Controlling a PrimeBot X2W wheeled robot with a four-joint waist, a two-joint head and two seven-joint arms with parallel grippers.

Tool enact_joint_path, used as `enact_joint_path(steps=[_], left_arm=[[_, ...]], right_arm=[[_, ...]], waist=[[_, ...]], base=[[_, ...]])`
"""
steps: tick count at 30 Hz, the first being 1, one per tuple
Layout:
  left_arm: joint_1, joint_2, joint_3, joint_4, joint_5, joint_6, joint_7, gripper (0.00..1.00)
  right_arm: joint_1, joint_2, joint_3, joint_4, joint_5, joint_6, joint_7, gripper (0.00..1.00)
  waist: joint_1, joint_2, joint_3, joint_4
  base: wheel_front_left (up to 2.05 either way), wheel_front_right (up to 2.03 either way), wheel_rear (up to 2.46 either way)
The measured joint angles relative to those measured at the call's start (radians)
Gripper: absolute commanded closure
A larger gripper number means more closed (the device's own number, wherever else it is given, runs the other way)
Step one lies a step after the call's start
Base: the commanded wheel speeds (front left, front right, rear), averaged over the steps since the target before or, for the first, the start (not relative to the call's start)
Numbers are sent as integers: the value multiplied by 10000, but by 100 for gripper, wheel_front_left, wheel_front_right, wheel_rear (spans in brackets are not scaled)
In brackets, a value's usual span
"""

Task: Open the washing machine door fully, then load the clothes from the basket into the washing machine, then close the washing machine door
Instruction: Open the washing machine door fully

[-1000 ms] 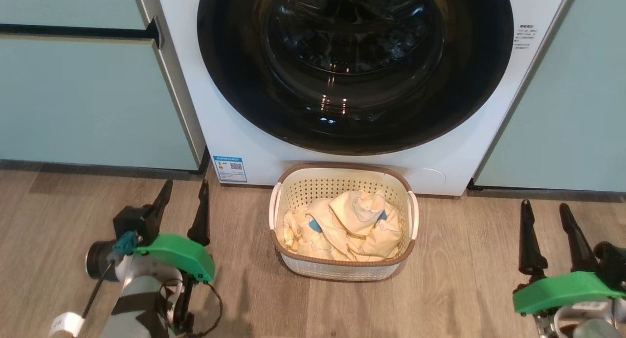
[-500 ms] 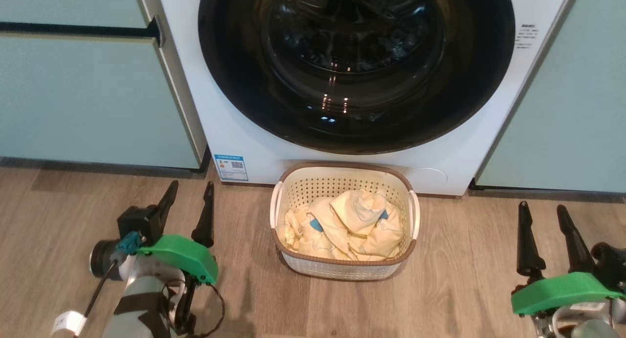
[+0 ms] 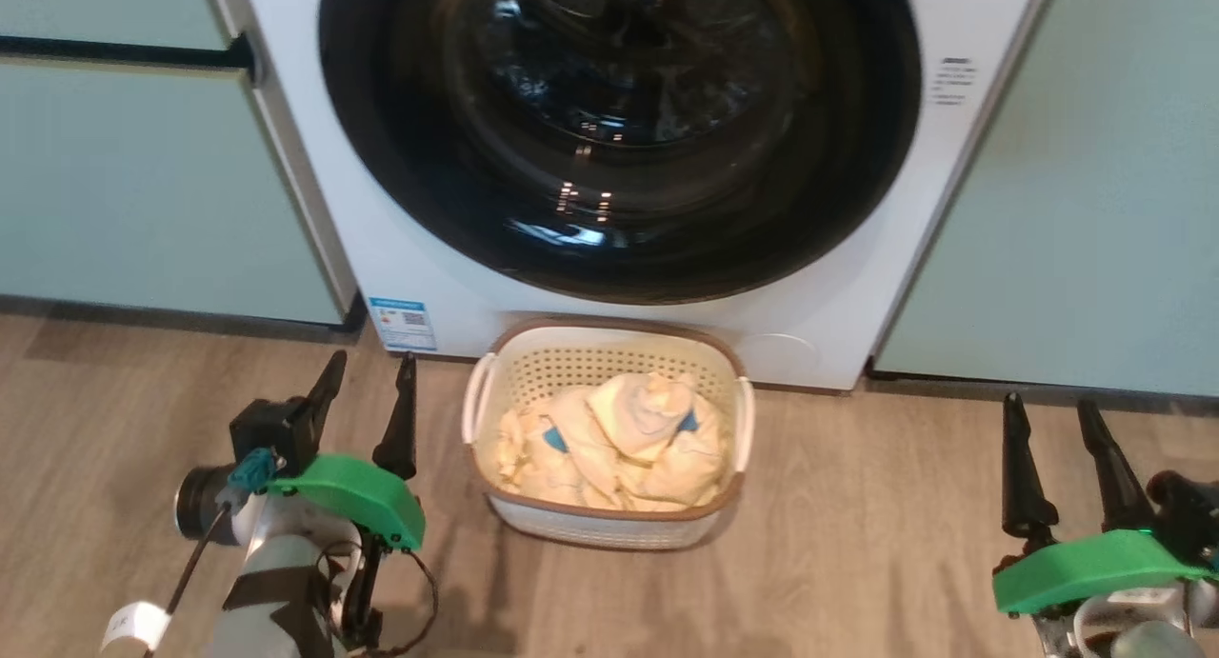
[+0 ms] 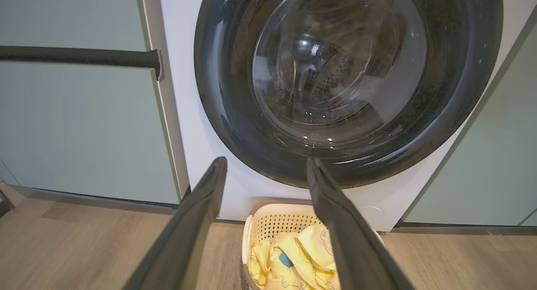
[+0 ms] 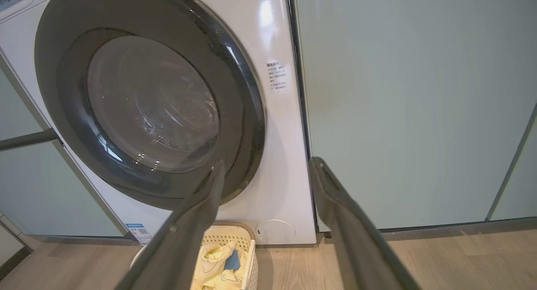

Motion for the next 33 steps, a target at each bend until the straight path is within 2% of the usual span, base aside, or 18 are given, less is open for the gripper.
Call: enact_joint_path(steps=[10, 16, 33], left_arm=[[-13, -2, -86, 165, 90, -27, 0, 0], [-25, -71, -207, 255, 82, -35, 0, 0], [-25, -58, -146, 291, 25, -35, 0, 0]], right_arm=[[0, -6, -6, 0, 0, 0, 0, 0], [2, -100, -42, -2, 0, 0, 0, 0], [3, -98, -65, -8, -4, 0, 0, 0]], waist=[[0, 0, -28, -36], [0, 0, -53, -70], [0, 0, -45, -65]], base=[[120, 120, -239], [76, 76, -152], [10, 10, -20]])
